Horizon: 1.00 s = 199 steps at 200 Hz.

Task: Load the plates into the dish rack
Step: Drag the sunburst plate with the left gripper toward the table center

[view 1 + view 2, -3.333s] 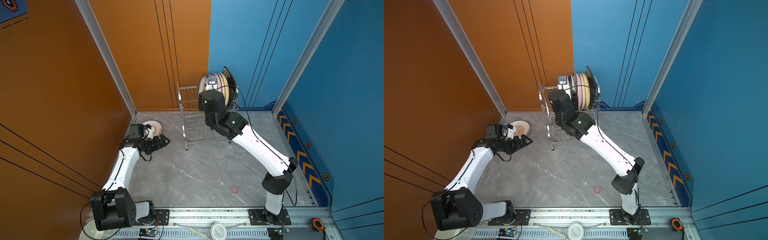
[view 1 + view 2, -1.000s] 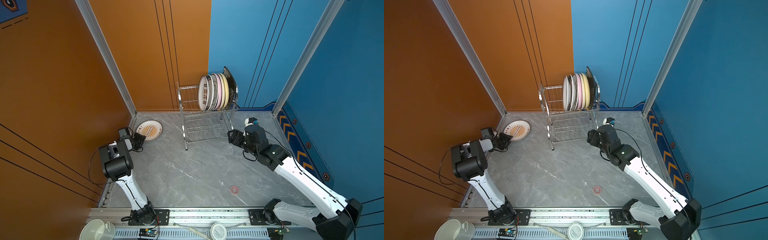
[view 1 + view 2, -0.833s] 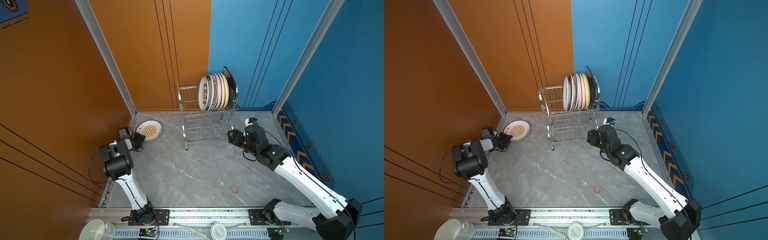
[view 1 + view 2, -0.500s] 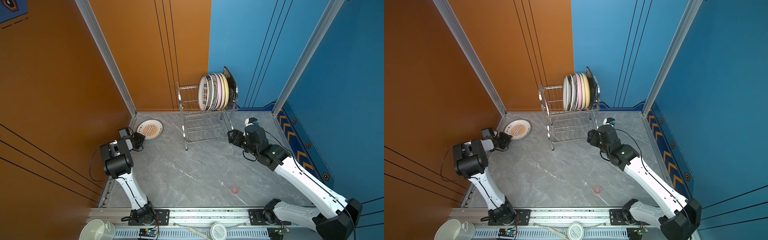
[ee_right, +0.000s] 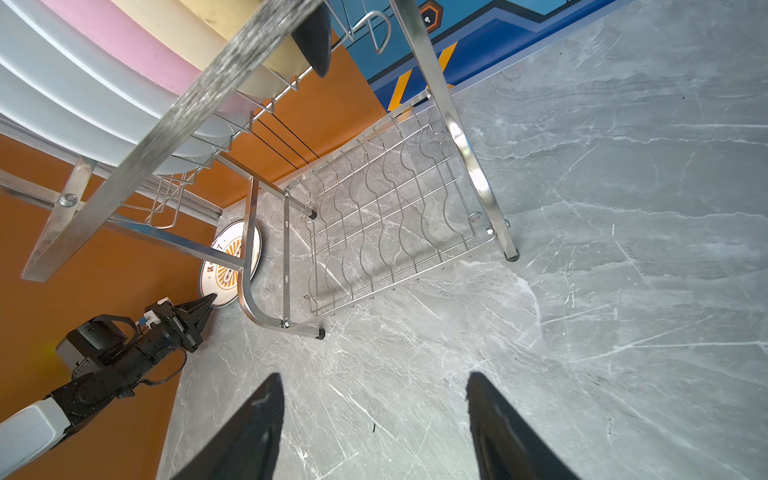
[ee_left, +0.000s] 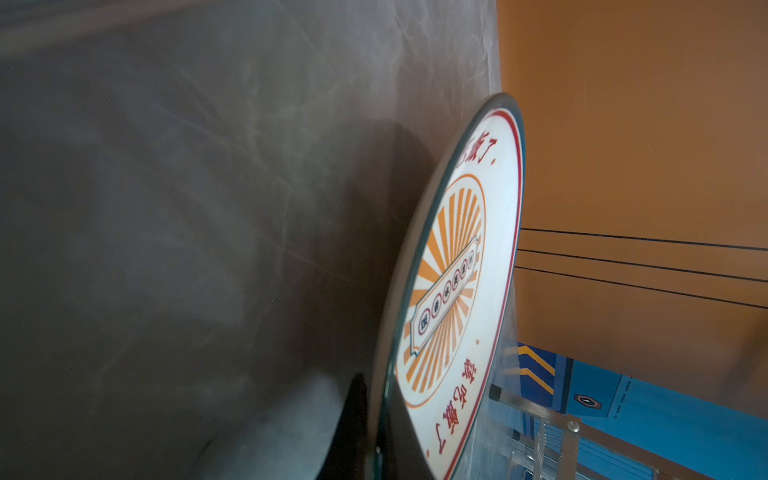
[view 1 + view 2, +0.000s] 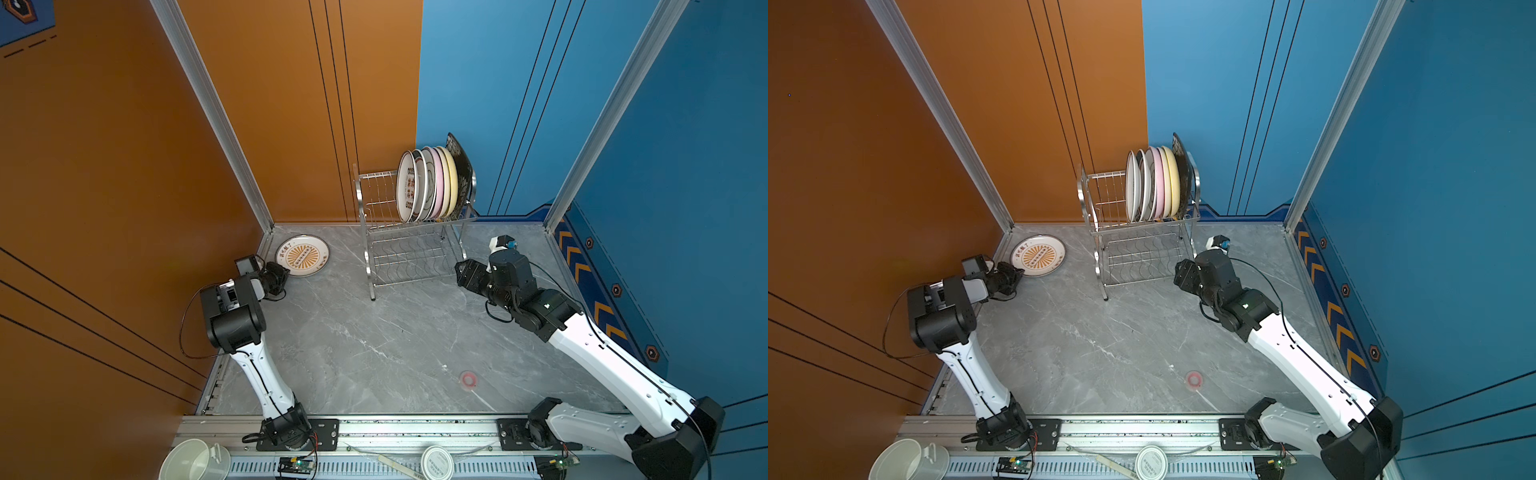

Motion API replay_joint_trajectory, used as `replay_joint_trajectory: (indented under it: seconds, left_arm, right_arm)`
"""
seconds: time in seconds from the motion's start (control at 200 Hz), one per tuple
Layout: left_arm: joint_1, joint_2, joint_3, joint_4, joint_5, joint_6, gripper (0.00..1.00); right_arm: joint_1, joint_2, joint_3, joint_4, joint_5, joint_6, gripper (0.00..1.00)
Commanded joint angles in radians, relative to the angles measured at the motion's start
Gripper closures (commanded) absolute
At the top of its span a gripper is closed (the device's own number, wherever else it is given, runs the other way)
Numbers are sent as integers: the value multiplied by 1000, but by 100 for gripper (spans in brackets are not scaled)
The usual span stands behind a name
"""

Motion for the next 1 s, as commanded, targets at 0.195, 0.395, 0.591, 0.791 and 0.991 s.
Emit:
replay_joint_trajectory:
  seconds: [0.195, 0.395, 0.591, 0.791, 0.991]
  left_arm:
    - [2, -24, 7, -33, 48, 10, 100]
    - [14, -147, -31, -61, 72, 9, 100]
    - [21, -305, -107, -120, 71, 17, 100]
    - [27, -509, -228, -215, 56, 33, 100]
    - [24, -709, -309, -335, 56, 59, 100]
  right_arm:
    - [7, 10, 15, -25, 3, 19, 30]
    - [4, 25, 8, -13, -30, 15, 29]
    - [-6, 32, -13, 14, -84, 13, 29]
    - [-25, 51, -19, 37, -161, -5, 28]
    - [-49, 83, -24, 66, -264, -28, 26]
